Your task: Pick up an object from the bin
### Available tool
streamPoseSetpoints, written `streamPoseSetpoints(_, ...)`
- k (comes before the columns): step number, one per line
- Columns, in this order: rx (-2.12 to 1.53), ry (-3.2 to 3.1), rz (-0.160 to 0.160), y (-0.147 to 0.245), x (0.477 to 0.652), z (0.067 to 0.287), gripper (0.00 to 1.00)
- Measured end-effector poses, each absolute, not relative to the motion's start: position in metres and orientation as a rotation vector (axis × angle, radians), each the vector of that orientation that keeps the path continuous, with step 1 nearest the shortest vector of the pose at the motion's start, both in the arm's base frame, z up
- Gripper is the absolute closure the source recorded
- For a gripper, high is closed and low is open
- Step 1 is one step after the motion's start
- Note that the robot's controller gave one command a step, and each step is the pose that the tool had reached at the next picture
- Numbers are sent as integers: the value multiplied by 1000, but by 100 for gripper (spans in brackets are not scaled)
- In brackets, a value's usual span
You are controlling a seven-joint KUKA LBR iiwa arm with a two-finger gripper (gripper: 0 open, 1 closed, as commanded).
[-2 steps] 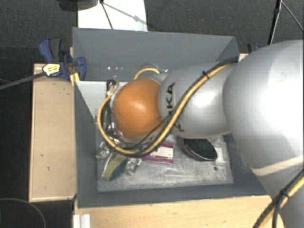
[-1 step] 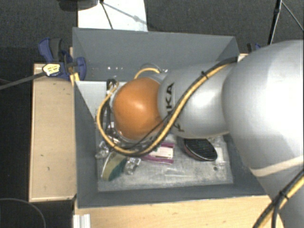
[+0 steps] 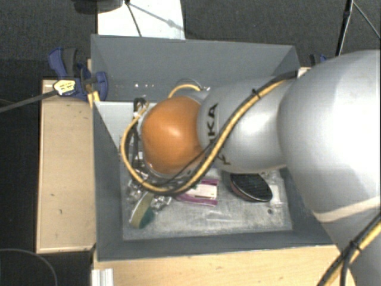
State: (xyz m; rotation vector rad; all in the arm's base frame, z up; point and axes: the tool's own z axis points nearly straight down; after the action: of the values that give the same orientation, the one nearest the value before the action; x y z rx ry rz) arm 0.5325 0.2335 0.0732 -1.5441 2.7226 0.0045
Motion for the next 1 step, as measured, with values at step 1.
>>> streamPoseSetpoints(1, -1532, 2732, 3, 234, 534, 91, 100)
